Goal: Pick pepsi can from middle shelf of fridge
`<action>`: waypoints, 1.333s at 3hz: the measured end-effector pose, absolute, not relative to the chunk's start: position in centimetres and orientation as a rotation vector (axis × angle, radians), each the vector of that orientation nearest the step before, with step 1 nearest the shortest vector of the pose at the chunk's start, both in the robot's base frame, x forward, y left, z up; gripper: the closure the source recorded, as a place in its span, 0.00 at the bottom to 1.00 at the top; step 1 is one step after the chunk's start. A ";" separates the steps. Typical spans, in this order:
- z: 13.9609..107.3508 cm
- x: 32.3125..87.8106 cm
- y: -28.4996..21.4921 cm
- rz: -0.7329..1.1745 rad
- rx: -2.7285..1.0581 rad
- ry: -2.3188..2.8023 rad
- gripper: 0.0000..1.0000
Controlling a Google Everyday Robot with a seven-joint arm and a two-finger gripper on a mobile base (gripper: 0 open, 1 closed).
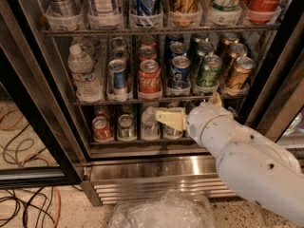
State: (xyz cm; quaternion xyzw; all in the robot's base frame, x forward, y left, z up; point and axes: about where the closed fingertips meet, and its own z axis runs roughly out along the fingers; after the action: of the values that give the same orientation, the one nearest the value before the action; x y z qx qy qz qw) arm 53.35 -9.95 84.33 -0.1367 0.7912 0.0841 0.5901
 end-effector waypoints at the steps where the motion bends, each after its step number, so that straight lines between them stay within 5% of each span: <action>1: 84.5 54.7 -5.2 0.247 -0.307 1.782 0.00; 2: 84.5 54.7 -5.1 0.246 -0.306 1.783 0.00; 4: 83.2 55.8 -5.0 0.237 -0.216 1.741 0.36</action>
Offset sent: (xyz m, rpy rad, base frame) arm 0.0243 0.0840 -0.0085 0.0538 -0.0144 0.0592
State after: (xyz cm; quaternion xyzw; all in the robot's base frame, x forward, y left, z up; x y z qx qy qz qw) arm 55.81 -5.01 83.18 -0.0945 0.7613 0.1038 0.6331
